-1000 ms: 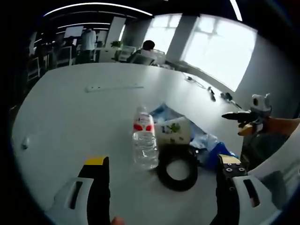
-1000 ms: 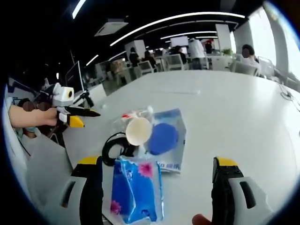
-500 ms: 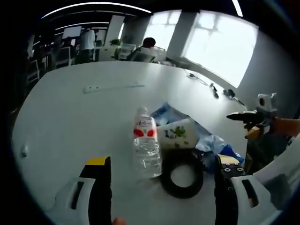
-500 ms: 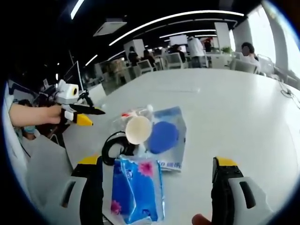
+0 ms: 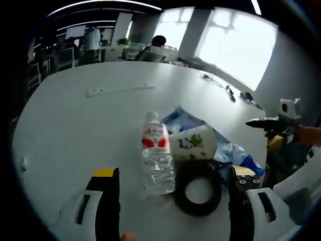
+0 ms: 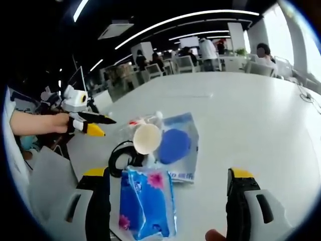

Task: Arrange the tabletop items into an orderly group along one side of the table until the central work area is clear of visible clutter.

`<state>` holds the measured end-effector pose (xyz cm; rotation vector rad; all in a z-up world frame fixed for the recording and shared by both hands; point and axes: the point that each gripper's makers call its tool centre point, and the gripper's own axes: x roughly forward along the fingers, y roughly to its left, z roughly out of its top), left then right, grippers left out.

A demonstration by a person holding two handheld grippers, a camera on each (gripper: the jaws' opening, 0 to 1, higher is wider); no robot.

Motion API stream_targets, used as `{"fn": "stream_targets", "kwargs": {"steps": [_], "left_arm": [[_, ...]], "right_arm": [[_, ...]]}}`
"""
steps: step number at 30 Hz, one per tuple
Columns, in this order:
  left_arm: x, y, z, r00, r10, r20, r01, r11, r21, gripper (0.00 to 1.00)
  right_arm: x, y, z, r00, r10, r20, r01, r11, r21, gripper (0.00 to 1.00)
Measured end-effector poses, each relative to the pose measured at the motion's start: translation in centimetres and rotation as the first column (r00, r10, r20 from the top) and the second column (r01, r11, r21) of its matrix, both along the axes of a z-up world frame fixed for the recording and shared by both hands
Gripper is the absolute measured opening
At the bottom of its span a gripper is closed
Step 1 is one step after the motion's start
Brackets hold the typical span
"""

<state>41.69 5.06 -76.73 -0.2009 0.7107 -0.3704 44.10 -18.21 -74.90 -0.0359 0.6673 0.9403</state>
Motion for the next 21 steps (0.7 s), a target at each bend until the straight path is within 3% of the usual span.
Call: {"fn": "stream_targets", "kwargs": {"steps": [21], "left_arm": [[2.0, -0.1, -2.0, 0.999, 0.015, -0.045, -0.015, 1.000, 0.001, 0.85]], "right_arm": [[-0.3, -0.7, -0.9, 0.999, -0.023, -0.027, 0.023, 1.000, -0.008, 0.95]]}}
